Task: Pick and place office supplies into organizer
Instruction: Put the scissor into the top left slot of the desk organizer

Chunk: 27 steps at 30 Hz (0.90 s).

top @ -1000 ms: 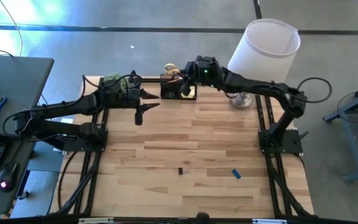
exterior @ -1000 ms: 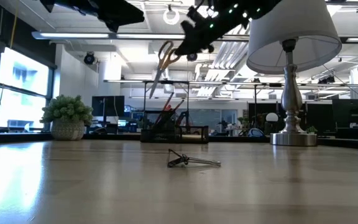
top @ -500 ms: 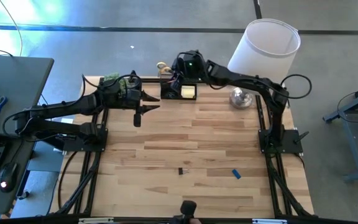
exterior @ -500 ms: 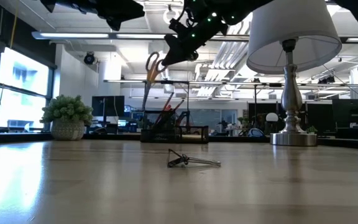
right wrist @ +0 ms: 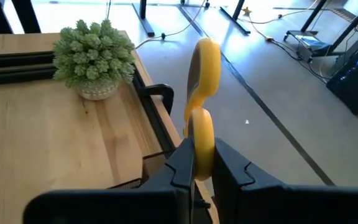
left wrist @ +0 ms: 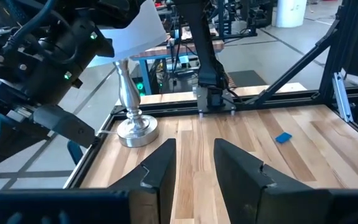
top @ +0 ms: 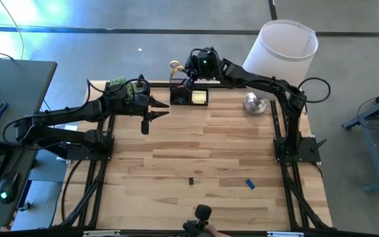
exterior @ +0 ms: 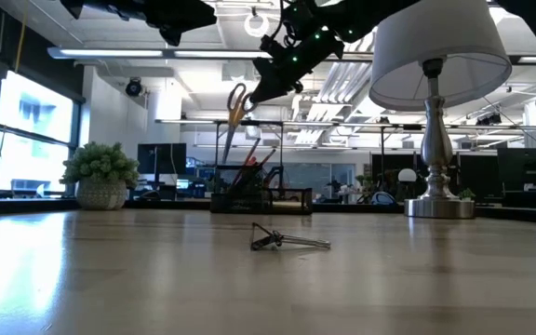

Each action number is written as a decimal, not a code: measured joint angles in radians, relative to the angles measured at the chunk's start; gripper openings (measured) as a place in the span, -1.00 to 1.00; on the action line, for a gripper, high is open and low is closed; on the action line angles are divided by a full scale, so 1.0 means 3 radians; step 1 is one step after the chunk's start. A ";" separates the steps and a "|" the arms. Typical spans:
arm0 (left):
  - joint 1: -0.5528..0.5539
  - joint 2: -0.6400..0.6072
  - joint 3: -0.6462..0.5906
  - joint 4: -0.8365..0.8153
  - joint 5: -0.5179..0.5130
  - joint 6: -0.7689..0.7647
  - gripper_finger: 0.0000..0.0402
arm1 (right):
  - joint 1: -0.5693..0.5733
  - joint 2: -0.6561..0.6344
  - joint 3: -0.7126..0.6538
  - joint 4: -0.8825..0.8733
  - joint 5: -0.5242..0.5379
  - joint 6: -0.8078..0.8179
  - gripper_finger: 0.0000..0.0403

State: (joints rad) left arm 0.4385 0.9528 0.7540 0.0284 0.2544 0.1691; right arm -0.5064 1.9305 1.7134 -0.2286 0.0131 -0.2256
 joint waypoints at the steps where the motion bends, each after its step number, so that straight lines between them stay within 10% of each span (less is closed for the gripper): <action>1: 0.0000 -0.0004 0.0000 -0.0001 -0.0001 -0.0002 -0.52 | -0.0007 0.0000 0.0000 -0.0002 0.0001 0.0000 -0.93; 27: 0.0000 -0.0007 0.0000 -0.0047 -0.0003 -0.0005 -0.52 | -0.0056 0.0034 0.0000 0.0031 -0.0018 -0.0062 -0.93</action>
State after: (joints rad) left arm 0.4385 0.9508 0.7540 0.0144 0.2535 0.1677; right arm -0.5232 1.9406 1.7134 -0.2194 0.0076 -0.2444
